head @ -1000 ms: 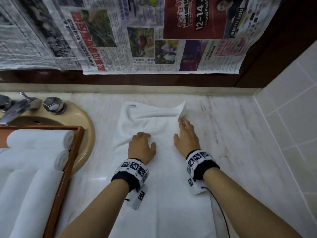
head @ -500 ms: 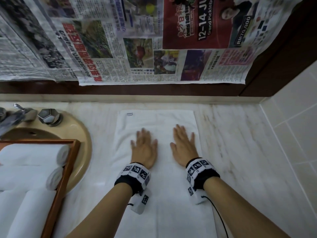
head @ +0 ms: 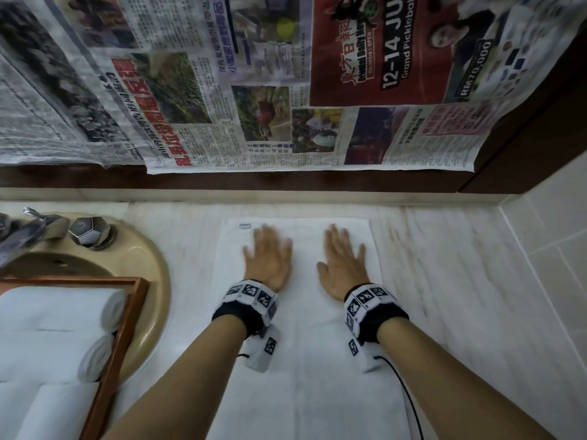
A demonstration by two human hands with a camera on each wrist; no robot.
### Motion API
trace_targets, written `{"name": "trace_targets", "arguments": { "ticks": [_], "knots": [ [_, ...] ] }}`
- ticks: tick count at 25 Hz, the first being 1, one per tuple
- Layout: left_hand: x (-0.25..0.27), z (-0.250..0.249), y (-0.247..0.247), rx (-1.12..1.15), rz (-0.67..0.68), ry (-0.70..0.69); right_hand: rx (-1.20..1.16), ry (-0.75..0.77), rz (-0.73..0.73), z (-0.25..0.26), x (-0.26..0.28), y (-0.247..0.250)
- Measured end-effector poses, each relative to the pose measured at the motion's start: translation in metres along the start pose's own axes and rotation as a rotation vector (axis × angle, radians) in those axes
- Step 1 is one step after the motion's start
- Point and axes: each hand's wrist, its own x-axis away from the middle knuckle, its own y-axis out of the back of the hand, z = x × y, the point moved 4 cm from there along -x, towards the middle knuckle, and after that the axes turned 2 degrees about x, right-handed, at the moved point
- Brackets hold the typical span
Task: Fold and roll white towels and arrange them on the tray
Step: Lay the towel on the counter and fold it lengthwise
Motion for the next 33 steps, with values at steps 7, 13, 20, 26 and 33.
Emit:
{"name": "trace_targets", "arguments": {
  "ticks": [7, 13, 20, 26, 33],
  "knots": [
    [-0.024, 0.054, 0.015, -0.1, -0.052, 0.106, 0.008, -0.139, 0.066, -0.045, -0.007, -0.003],
    [-0.028, -0.016, 0.002, -0.077, 0.09, -0.124, 0.021, 0.203, 0.068, 0.02, -0.029, 0.001],
    [-0.037, 0.029, 0.007, -0.179, 0.048, -0.079, 0.051, 0.136, 0.105, 0.005, -0.039, -0.006],
    [-0.038, 0.066, 0.03, -0.219, 0.022, -0.02, 0.033, 0.056, 0.115, -0.025, -0.038, 0.003],
    [-0.039, 0.085, 0.036, -0.287, -0.052, 0.097, 0.027, -0.076, 0.119, -0.063, -0.033, 0.01]
  ]
}}
